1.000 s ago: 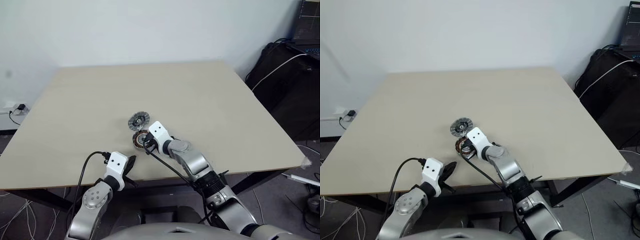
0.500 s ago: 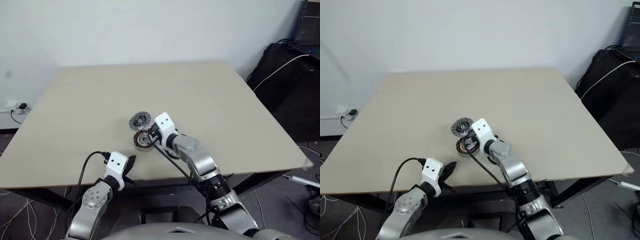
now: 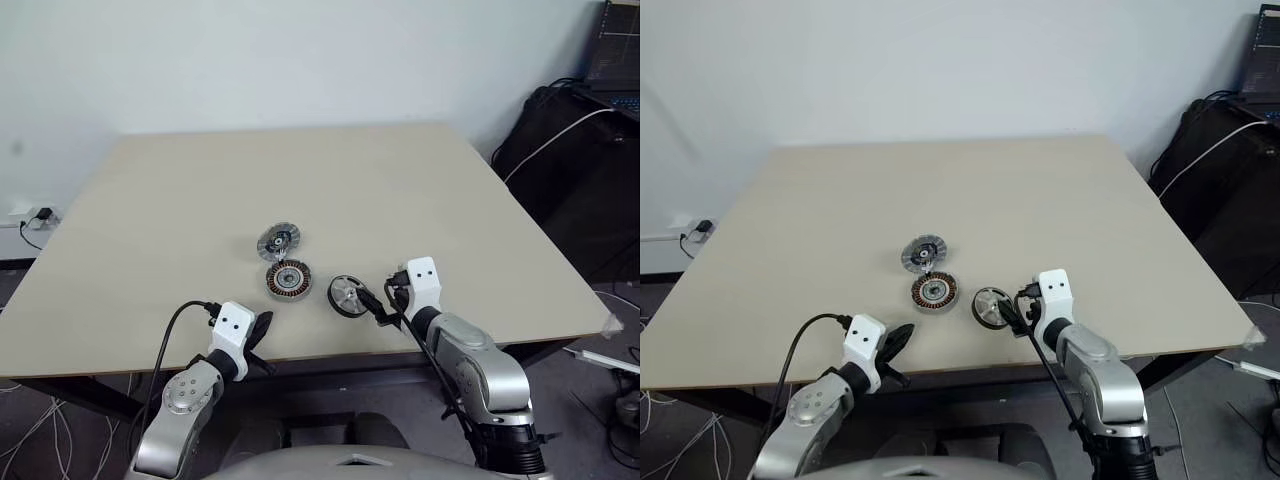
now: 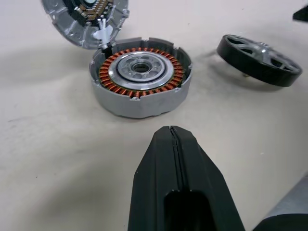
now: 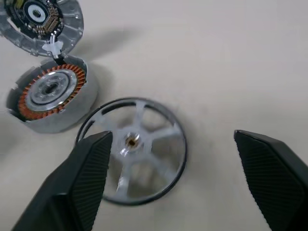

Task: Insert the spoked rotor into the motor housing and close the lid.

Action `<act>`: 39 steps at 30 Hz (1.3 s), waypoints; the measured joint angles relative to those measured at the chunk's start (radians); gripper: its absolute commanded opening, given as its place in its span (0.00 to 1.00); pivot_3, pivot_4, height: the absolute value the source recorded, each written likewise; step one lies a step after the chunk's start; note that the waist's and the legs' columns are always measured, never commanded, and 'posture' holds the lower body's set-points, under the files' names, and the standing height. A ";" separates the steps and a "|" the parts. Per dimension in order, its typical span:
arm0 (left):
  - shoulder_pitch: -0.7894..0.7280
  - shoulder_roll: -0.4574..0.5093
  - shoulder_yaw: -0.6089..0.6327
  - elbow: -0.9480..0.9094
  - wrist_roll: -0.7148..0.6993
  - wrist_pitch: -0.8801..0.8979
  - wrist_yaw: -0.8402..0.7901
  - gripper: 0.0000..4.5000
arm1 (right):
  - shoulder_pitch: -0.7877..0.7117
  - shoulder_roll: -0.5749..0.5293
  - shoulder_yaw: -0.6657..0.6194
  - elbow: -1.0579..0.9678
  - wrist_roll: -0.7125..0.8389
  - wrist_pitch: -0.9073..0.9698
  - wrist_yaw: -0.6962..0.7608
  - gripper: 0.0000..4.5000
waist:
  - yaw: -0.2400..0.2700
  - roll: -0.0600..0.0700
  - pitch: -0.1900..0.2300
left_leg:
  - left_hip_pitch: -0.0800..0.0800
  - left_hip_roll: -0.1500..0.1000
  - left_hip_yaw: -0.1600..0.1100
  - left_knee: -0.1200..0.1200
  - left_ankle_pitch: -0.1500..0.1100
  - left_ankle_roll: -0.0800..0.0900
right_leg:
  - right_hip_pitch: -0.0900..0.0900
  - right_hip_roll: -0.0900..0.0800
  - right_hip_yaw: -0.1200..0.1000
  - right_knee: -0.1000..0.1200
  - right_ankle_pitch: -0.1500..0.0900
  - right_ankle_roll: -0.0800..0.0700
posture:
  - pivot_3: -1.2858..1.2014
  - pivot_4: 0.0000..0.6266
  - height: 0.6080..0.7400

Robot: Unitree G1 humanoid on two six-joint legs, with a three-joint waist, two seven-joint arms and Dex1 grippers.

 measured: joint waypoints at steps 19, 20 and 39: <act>0.009 0.014 0.005 0.000 -0.007 0.015 0.002 0.00 | -0.100 0.096 -0.115 0.217 0.132 0.063 -0.080 0.92 | 0.000 0.002 -0.001 | -0.001 -0.001 0.000 0.000 0.000 0.000 | -0.001 0.000 0.000 -0.001 0.002 -0.002 | 0.52 0.00 1.00; 0.009 0.013 0.005 0.000 -0.007 0.015 0.003 0.00 | -0.102 0.096 -0.114 0.221 0.135 0.064 -0.083 0.92 | 0.000 0.003 -0.001 | -0.001 -0.001 0.000 0.000 0.000 0.000 | -0.001 0.000 0.000 -0.001 0.002 -0.002 | 0.52 0.00 1.00; 0.009 0.010 0.005 0.000 -0.007 0.015 0.008 0.00 | -0.103 0.133 -0.182 0.240 0.311 0.185 -0.079 0.73 | -0.003 0.005 -0.005 | 0.000 0.000 0.000 0.000 0.000 0.000 | -0.001 0.000 0.000 -0.001 0.001 -0.001 | 0.52 0.00 1.00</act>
